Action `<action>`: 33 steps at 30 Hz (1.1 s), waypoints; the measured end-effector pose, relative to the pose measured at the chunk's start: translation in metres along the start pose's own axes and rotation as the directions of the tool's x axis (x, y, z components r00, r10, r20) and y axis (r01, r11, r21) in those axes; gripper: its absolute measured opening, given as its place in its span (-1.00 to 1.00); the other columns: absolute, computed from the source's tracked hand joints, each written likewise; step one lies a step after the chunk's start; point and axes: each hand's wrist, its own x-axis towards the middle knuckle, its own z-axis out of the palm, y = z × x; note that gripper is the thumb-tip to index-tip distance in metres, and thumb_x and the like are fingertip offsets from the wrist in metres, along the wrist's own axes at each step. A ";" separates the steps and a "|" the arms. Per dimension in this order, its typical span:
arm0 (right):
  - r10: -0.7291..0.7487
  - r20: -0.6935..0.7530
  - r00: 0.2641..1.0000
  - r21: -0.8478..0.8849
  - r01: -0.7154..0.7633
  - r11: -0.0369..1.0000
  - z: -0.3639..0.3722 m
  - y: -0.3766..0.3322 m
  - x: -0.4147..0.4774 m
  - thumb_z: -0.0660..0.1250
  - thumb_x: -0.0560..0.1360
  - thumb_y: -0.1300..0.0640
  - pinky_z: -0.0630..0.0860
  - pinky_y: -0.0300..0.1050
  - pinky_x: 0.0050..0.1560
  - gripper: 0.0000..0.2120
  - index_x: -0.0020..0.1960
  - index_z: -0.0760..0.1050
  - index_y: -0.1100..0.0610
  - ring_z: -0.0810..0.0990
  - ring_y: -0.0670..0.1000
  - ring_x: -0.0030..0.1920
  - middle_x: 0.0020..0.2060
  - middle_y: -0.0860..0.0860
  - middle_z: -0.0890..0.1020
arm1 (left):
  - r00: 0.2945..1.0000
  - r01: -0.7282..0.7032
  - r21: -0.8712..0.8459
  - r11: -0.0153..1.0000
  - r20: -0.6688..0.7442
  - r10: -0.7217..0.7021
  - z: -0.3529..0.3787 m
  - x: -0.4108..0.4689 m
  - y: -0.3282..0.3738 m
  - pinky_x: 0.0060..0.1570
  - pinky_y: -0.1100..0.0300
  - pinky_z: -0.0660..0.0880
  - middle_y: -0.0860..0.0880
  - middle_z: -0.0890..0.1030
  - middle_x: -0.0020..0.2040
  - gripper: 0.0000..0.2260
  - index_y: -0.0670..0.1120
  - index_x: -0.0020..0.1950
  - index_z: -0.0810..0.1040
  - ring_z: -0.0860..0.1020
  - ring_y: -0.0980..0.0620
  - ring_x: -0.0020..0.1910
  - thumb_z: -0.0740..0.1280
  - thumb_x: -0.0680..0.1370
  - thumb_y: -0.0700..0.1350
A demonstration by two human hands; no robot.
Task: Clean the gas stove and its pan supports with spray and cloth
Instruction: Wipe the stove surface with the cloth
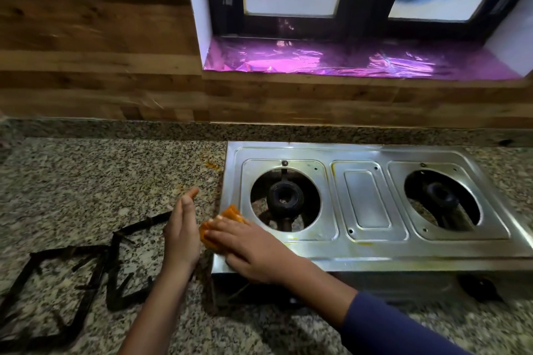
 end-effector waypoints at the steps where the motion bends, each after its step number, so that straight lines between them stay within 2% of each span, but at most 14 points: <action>1: -0.008 0.012 1.000 0.048 0.007 0.999 -0.003 -0.006 -0.008 0.22 0.48 0.24 0.27 0.11 0.43 -0.51 0.41 0.41 0.24 0.37 0.13 0.44 0.41 0.17 0.44 | 1.000 0.009 -0.010 1.000 0.017 -0.009 0.002 -0.004 0.000 0.17 0.31 0.26 0.00 0.45 0.40 -0.38 -0.02 0.41 0.44 0.38 0.10 0.35 -0.07 0.54 0.29; 4: 0.051 0.002 0.999 0.217 -0.050 0.975 -0.011 -0.019 -0.035 0.23 0.48 0.34 0.45 0.12 0.23 -0.58 0.33 0.48 0.19 0.53 0.15 0.24 0.25 0.14 0.57 | 0.997 0.028 -0.022 0.999 0.073 -0.026 0.007 -0.016 0.003 0.20 0.23 0.27 0.02 0.47 0.38 -0.31 0.03 0.38 0.46 0.40 0.10 0.33 -0.08 0.47 0.40; 7: 0.130 -0.005 0.991 0.382 -0.119 0.916 -0.015 -0.030 -0.056 0.19 0.56 0.32 0.46 0.10 0.18 -0.67 0.29 0.50 0.16 0.57 0.08 0.15 0.15 0.09 0.60 | 0.993 0.050 -0.030 0.998 0.111 -0.046 0.010 -0.030 0.011 0.20 0.19 0.27 0.04 0.47 0.32 -0.45 0.07 0.32 0.46 0.40 0.09 0.30 -0.06 0.58 0.34; 11: 0.278 0.080 0.957 0.673 -0.257 0.694 -0.016 -0.048 -0.068 0.18 0.59 0.29 0.43 -0.27 0.05 -0.74 0.22 0.53 0.22 0.54 -0.18 0.01 -0.04 -0.15 0.61 | 0.986 0.095 -0.064 0.993 0.144 -0.085 0.010 -0.040 0.012 0.14 0.22 0.30 0.04 0.49 0.29 -0.51 0.11 0.25 0.46 0.43 0.08 0.27 -0.06 0.58 0.33; 13: 0.398 0.055 0.916 0.767 -0.294 0.571 -0.018 -0.050 -0.075 0.20 0.54 0.21 0.44 -0.28 0.09 -0.71 0.20 0.57 0.17 0.56 -0.16 0.04 -0.01 -0.09 0.63 | 0.983 0.104 -0.054 0.993 0.154 -0.095 0.007 -0.041 0.010 0.13 0.19 0.33 0.04 0.52 0.27 -0.41 0.13 0.25 0.47 0.47 0.06 0.25 -0.08 0.49 0.43; 16: 0.604 -0.094 0.792 0.865 -0.236 0.444 -0.033 -0.037 -0.096 0.25 0.44 0.13 0.49 -0.20 0.14 -0.71 0.11 0.62 0.02 0.61 -0.10 0.07 -0.01 -0.06 0.70 | 0.981 0.112 -0.029 0.993 0.163 -0.106 0.004 -0.046 0.013 -0.02 0.29 0.38 0.08 0.56 0.20 -0.39 0.13 0.26 0.48 0.51 0.08 0.19 -0.10 0.48 0.44; 18: 0.734 -0.180 0.655 0.903 -0.185 0.387 -0.049 -0.020 -0.119 0.30 0.44 0.09 0.52 0.04 0.15 -0.75 0.07 0.65 -0.03 0.63 0.09 0.08 0.03 0.07 0.69 | 0.982 0.111 -0.008 0.994 0.158 -0.109 0.004 -0.052 0.016 -0.03 0.25 0.37 0.10 0.55 0.18 -0.41 0.12 0.27 0.49 0.50 0.09 0.17 -0.11 0.54 0.40; 20: 0.828 -0.225 0.513 0.919 -0.172 0.356 -0.068 -0.003 -0.143 0.27 0.53 0.13 0.55 0.15 0.01 -0.80 0.05 0.63 -0.05 0.63 0.19 -0.03 0.03 0.20 0.65 | 0.983 0.116 0.024 0.993 0.143 -0.118 0.005 -0.056 0.015 0.07 0.17 0.34 0.10 0.54 0.21 -0.36 0.09 0.31 0.50 0.48 0.08 0.18 -0.13 0.54 0.39; 22: 0.856 -0.288 0.430 0.887 -0.217 0.408 -0.087 0.016 -0.166 0.21 0.58 0.17 0.56 0.10 -0.08 -0.79 0.07 0.59 -0.03 0.65 0.11 -0.09 0.03 0.21 0.63 | 0.984 0.114 0.033 0.993 0.135 -0.118 0.007 -0.058 0.014 0.12 0.12 0.34 0.06 0.54 0.28 -0.30 0.07 0.35 0.50 0.48 0.03 0.23 -0.15 0.51 0.43; 24: 0.853 -0.336 0.399 0.840 -0.283 0.463 -0.101 0.029 -0.177 0.16 0.60 0.24 0.53 -0.07 -0.16 -0.76 0.10 0.57 0.04 0.65 0.07 -0.08 -0.02 0.15 0.65 | 0.986 0.112 0.043 0.993 0.123 -0.117 0.010 -0.057 0.012 0.13 0.09 0.38 -0.01 0.56 0.29 -0.26 0.06 0.34 0.52 0.51 -0.03 0.25 -0.14 0.46 0.44; 27: 0.860 -0.305 0.409 0.845 -0.300 0.443 -0.108 0.031 -0.178 0.10 0.60 0.35 0.51 -0.33 -0.32 -0.77 0.10 0.51 0.22 0.67 -0.01 -0.20 -0.22 0.03 0.68 | 0.985 0.111 0.015 0.994 0.127 -0.112 0.011 -0.055 0.010 0.27 -0.01 0.41 -0.01 0.57 0.29 -0.27 0.09 0.29 0.53 0.51 -0.03 0.28 -0.12 0.44 0.48; 29: 0.850 -0.262 0.458 0.852 -0.303 0.426 -0.104 0.025 -0.169 0.08 0.60 0.38 0.48 -0.37 -0.44 -0.78 0.11 0.48 0.28 0.65 -0.14 -0.39 -0.21 0.14 0.63 | 0.983 0.113 -0.006 0.994 0.146 -0.110 0.009 -0.053 0.006 0.34 -0.10 0.40 0.03 0.58 0.29 -0.25 0.15 0.25 0.53 0.51 0.00 0.28 -0.11 0.39 0.57; 31: 0.828 -0.225 0.513 0.849 -0.315 0.425 -0.094 0.021 -0.156 0.07 0.60 0.39 0.48 -0.39 -0.43 -0.78 0.14 0.45 0.34 0.63 -0.20 -0.41 -0.19 0.17 0.59 | 0.979 0.127 -0.006 0.992 0.160 -0.125 0.006 -0.052 0.007 0.31 -0.09 0.41 0.05 0.59 0.25 -0.23 0.15 0.25 0.53 0.53 0.01 0.26 -0.11 0.38 0.59; 33: 0.785 -0.206 0.585 0.824 -0.329 0.461 -0.079 0.015 -0.137 0.08 0.60 0.39 0.50 -0.40 -0.30 -0.78 0.14 0.46 0.34 0.67 -0.21 -0.29 -0.12 0.18 0.61 | 0.971 0.180 -0.097 0.979 0.177 -0.161 0.005 -0.051 0.012 0.26 0.04 0.43 0.03 0.59 0.22 -0.28 0.05 0.29 0.52 0.53 0.01 0.25 -0.09 0.47 0.50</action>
